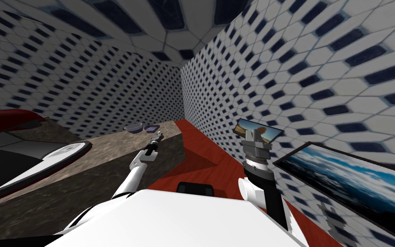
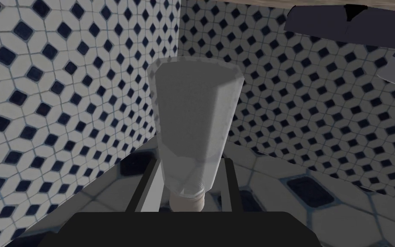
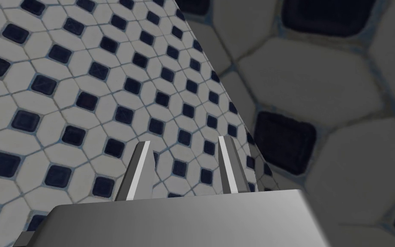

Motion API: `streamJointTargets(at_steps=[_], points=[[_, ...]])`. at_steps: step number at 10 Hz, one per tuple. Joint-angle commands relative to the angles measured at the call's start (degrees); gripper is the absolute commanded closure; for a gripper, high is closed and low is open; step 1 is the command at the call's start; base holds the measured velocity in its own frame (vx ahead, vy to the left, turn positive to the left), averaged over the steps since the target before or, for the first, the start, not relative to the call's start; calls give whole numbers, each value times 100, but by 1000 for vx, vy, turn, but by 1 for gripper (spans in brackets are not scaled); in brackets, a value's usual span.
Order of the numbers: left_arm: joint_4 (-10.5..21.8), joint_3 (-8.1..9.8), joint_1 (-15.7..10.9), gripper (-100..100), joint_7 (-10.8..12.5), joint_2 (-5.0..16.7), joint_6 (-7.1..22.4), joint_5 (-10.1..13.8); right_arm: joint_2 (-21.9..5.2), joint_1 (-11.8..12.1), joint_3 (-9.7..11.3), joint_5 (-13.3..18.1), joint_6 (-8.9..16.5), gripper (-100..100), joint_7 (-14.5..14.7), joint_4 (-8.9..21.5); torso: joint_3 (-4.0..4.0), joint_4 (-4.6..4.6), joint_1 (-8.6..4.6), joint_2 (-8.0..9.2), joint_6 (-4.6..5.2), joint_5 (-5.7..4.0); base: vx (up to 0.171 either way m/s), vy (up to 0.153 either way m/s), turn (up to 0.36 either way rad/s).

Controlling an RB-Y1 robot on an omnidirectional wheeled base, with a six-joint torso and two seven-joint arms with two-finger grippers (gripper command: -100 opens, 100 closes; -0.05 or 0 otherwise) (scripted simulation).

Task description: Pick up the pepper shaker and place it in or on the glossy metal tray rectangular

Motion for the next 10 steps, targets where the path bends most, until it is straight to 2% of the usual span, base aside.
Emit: streamJointTargets(at_steps=[1, 3, 4, 5, 8, 10], points=[[91, 166, -160, 100, -91, -26, -44, -9, 0, 0, 0, 0, 0, 0, 0, 0, 0, 0, 0, 0, 0, 0, -107, -62, -118], [190, 376, -366, 100, -177, -30, -42, -26, -1, 1, -1, 0, 0, 0, 0, 0, -10, -2, 20, -18, 1, 2, -88, -19, -150], [250, 458, -451, 100, -178, 17, -15, -29, -1, 0, -1, 0, 0, 0, 0, 0, -13, -4, 30, -24, 4, 5, -80, 39, -199], [331, 489, -493, 100, -99, 154, 59, -22, -1, 1, -1, 0, 0, 0, 0, 0, -14, -2, 49, -28, 1, 6, -23, 154, -186], [395, 401, -429, 100, 71, 369, 169, -4, -3, 4, -4, 0, 0, 0, 0, 0, -53, -19, 138, -94, -18, 26, 93, 200, -56], [440, 224, -285, 100, 304, 648, 303, 20, -3, 4, -3, 0, -1, 0, 0, 0, -72, -30, 129, -120, -16, 28, 136, 195, -29]])
